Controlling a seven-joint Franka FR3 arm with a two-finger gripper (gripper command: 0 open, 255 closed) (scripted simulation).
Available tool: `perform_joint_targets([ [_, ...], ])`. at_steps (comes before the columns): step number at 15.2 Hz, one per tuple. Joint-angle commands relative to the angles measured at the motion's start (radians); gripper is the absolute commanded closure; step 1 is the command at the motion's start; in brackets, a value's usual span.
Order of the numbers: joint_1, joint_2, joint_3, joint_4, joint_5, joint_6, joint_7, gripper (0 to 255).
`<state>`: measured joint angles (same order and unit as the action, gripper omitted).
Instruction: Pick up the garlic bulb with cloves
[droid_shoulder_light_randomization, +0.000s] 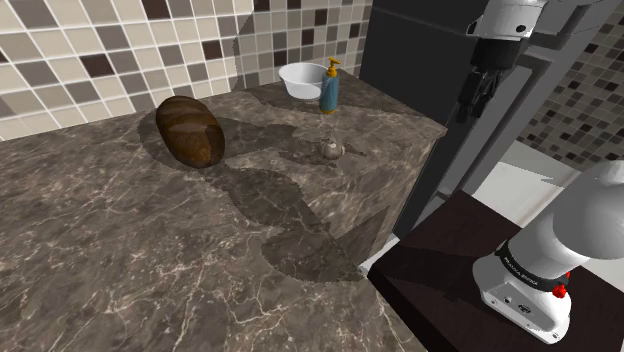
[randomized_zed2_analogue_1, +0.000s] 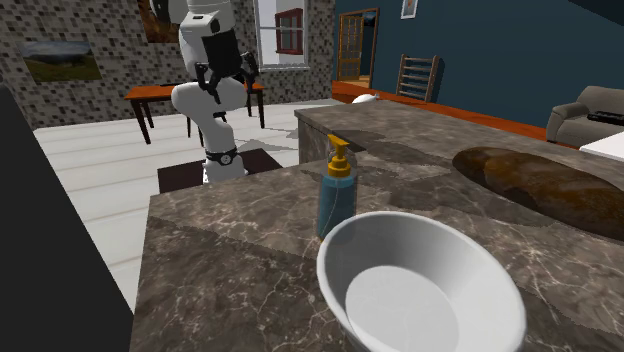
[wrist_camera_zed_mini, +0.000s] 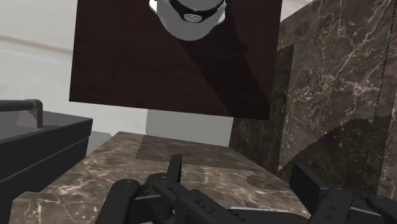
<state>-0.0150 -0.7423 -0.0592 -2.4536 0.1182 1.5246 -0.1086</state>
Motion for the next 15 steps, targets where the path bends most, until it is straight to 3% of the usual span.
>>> perform_joint_targets([
  [1,0.000,0.000,0.000,0.000,0.000,0.000,0.000,0],
  [8,0.061,0.181,0.129,0.050,-0.004,0.214,0.049,0],
  [15,0.094,0.394,0.253,0.154,-0.074,0.390,0.127,0],
])
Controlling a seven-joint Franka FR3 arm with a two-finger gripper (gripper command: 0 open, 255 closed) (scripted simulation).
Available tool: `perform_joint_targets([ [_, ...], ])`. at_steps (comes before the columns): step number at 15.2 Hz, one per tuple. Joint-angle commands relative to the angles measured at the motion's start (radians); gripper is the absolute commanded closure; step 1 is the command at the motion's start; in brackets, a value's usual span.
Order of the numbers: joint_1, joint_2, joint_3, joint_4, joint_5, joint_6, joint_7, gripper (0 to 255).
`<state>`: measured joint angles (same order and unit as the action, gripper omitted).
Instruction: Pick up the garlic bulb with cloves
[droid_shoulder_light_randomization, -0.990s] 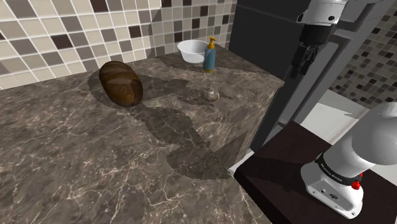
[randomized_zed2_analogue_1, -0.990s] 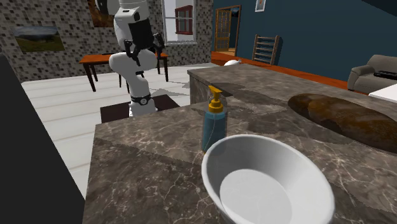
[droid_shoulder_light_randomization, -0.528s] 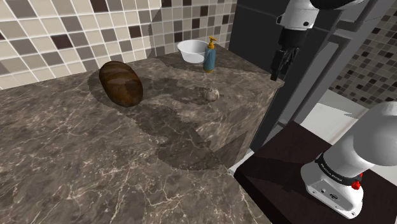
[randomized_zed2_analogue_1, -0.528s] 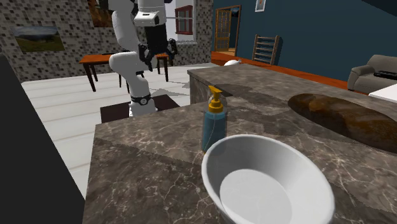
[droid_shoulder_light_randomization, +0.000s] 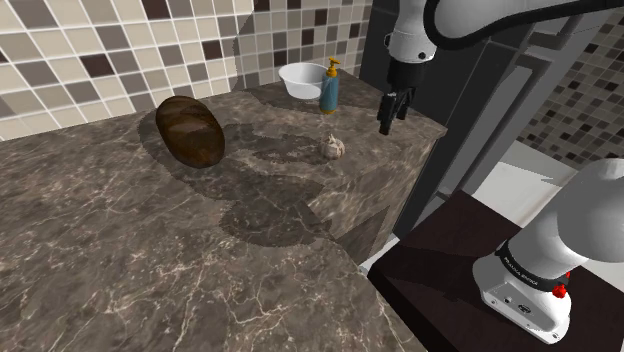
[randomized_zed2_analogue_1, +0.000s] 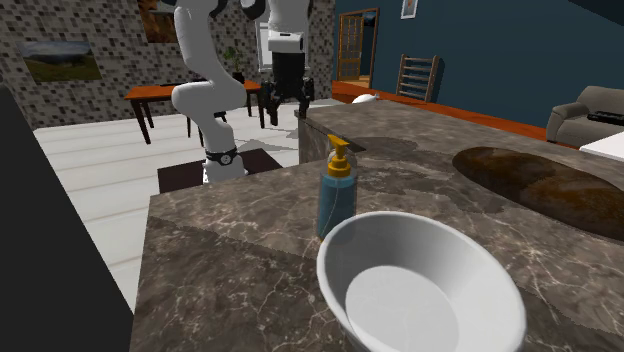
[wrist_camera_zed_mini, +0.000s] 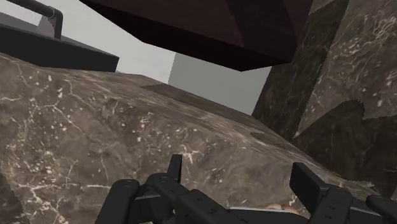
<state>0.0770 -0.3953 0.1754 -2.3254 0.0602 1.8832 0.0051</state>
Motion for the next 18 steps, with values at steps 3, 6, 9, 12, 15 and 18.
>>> perform_joint_targets([
  [3,0.011,0.145,0.068,0.086,-0.072,0.089,0.059,0],
  [6,0.022,0.248,0.113,0.157,-0.145,0.135,0.114,0],
  [9,0.037,0.355,0.151,0.238,-0.234,0.164,0.175,0],
  [12,0.062,0.466,0.177,0.330,-0.335,0.177,0.238,0],
  [15,0.065,0.478,0.175,0.316,-0.345,0.201,0.248,0],
  [18,0.066,0.495,0.174,0.295,-0.358,0.236,0.262,0],
])
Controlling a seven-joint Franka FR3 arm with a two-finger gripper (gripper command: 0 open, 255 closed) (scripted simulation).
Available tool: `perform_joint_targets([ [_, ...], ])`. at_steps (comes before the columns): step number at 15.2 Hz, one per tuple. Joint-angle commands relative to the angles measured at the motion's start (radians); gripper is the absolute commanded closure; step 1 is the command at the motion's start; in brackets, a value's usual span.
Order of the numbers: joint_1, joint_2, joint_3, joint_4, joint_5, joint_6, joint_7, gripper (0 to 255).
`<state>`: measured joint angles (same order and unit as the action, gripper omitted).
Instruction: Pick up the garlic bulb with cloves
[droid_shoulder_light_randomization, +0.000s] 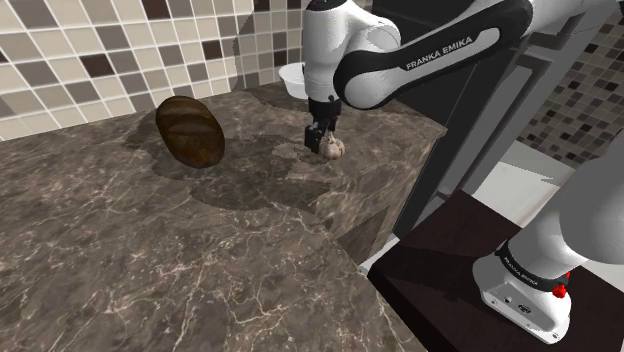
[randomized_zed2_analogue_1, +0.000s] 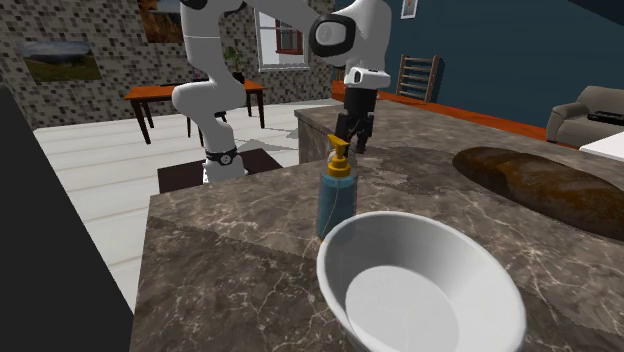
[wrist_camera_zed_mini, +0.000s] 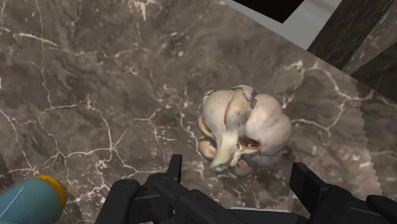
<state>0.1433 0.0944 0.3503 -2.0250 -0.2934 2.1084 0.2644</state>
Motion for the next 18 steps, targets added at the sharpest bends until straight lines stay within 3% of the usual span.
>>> perform_joint_targets([
  [1,0.000,0.011,-0.002,-0.012,-0.009,0.022,0.008,0],
  [4,0.000,0.021,-0.003,-0.022,-0.016,0.040,0.016,0],
  [5,0.000,0.019,-0.003,-0.025,-0.016,0.041,0.015,255],
  [14,0.000,0.021,-0.003,-0.022,-0.016,0.040,0.016,255],
  [18,-0.001,-0.003,0.000,0.004,0.002,-0.006,-0.004,255],
])
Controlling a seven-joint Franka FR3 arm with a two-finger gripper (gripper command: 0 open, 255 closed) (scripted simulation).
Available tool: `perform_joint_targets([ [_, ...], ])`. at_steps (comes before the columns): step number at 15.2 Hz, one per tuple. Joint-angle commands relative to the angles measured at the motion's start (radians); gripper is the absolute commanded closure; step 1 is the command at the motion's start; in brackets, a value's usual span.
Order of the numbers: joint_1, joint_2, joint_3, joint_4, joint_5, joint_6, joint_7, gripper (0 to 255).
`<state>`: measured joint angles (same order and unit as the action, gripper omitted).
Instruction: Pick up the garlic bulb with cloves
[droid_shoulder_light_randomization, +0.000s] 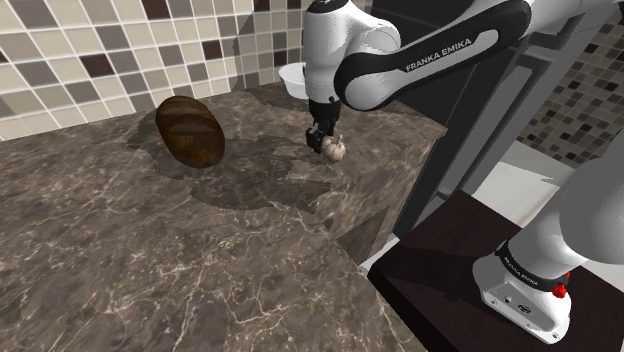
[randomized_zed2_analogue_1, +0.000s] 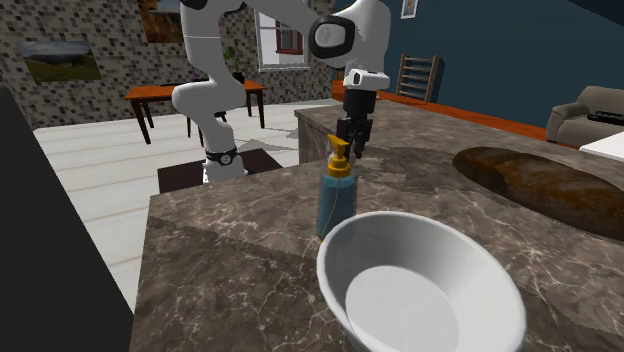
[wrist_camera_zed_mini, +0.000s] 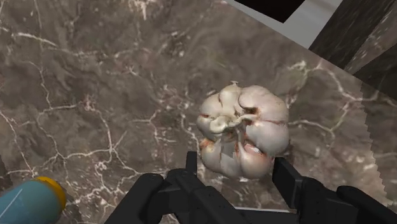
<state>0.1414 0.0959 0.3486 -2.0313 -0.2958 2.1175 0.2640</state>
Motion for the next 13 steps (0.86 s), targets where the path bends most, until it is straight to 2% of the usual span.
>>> perform_joint_targets([
  [1,0.001,-0.010,0.002,0.018,0.008,-0.027,-0.008,255],
  [11,0.000,-0.053,0.005,0.103,0.041,-0.147,-0.050,255],
  [13,0.000,-0.053,0.005,0.105,0.042,-0.149,-0.050,255],
])
